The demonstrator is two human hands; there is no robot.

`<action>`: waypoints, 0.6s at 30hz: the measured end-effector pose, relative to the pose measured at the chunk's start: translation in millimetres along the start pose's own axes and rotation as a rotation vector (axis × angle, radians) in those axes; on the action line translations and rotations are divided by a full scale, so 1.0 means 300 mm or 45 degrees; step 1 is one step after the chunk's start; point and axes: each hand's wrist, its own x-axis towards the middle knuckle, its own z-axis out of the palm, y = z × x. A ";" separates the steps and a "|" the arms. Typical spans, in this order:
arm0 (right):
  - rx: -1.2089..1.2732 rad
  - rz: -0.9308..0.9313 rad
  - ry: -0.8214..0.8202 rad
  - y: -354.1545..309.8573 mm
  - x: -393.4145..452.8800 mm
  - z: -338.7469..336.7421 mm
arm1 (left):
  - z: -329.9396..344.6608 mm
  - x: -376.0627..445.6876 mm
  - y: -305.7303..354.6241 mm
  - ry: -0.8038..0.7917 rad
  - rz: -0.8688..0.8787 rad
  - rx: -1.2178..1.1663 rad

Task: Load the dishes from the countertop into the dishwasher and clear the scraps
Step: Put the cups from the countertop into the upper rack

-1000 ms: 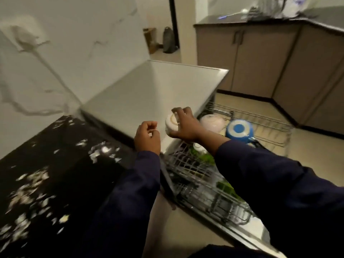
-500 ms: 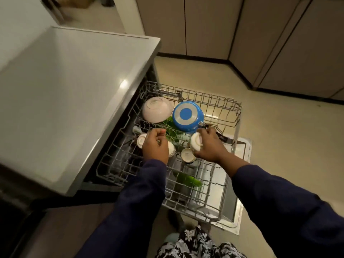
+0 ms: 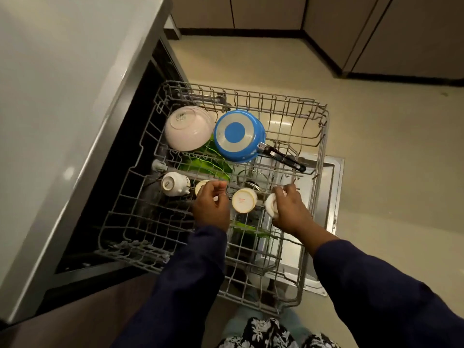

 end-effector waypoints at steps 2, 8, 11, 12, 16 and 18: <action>-0.028 0.009 -0.010 0.017 0.015 0.021 | 0.010 0.000 -0.008 -0.011 -0.008 -0.007; -0.107 -0.014 -0.004 0.035 0.032 0.066 | 0.019 0.004 -0.023 -0.053 -0.054 -0.010; -0.141 -0.009 -0.028 0.042 0.033 0.077 | 0.019 0.002 -0.036 -0.072 -0.060 0.020; -0.155 -0.007 -0.042 0.042 0.035 0.075 | 0.018 0.000 -0.039 -0.075 -0.063 0.029; -0.175 0.016 -0.092 0.037 0.038 0.058 | 0.019 -0.009 -0.045 -0.066 -0.068 0.030; -0.186 0.029 -0.092 0.034 0.037 0.051 | 0.019 -0.015 -0.041 -0.068 -0.062 0.032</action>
